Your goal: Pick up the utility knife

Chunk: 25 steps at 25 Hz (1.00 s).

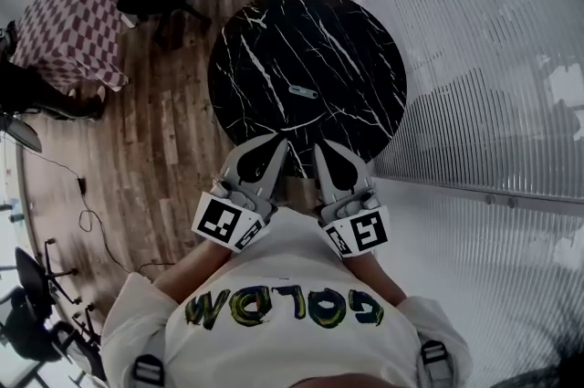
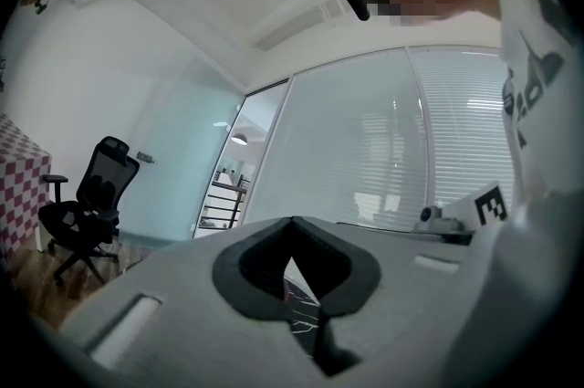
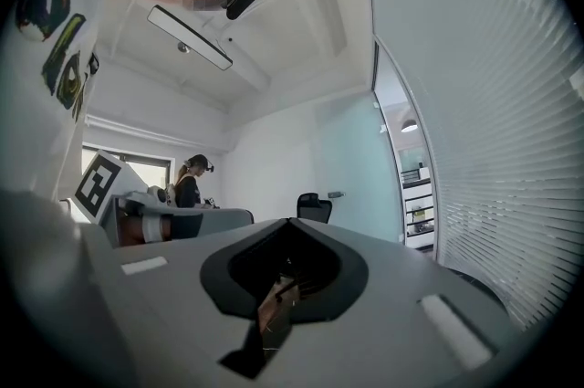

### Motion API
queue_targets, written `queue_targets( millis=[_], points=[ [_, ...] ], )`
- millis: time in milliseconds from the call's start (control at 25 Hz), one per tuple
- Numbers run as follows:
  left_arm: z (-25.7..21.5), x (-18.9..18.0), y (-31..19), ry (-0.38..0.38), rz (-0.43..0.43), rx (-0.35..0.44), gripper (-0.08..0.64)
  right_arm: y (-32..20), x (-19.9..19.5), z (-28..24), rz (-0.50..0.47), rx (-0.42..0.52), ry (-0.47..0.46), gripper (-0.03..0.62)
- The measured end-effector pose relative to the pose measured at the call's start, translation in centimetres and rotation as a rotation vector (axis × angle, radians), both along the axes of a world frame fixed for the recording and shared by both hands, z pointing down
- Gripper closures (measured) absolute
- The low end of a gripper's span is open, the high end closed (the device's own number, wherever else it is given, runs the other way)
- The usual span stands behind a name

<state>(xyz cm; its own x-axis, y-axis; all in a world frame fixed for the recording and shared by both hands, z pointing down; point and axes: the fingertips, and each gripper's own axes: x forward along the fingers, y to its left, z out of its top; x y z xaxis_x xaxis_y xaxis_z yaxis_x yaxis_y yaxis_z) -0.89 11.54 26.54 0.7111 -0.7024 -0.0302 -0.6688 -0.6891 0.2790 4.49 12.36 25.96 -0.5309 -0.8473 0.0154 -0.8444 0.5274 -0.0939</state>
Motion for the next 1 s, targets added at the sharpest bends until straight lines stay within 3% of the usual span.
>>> queue_targets(
  millis=[680,1000],
  points=[
    [1.8,-3.9,-8.4,-0.015,0.057,-0.039,0.556,-8.5,-3.9,2.0,0.042,-0.047,0.015,0.591],
    [2.7,-3.2,-9.6,-0.010,0.058,-0.062,0.556,-9.9,-3.3,2.5,0.045,-0.058,0.026,0.591]
  ],
)
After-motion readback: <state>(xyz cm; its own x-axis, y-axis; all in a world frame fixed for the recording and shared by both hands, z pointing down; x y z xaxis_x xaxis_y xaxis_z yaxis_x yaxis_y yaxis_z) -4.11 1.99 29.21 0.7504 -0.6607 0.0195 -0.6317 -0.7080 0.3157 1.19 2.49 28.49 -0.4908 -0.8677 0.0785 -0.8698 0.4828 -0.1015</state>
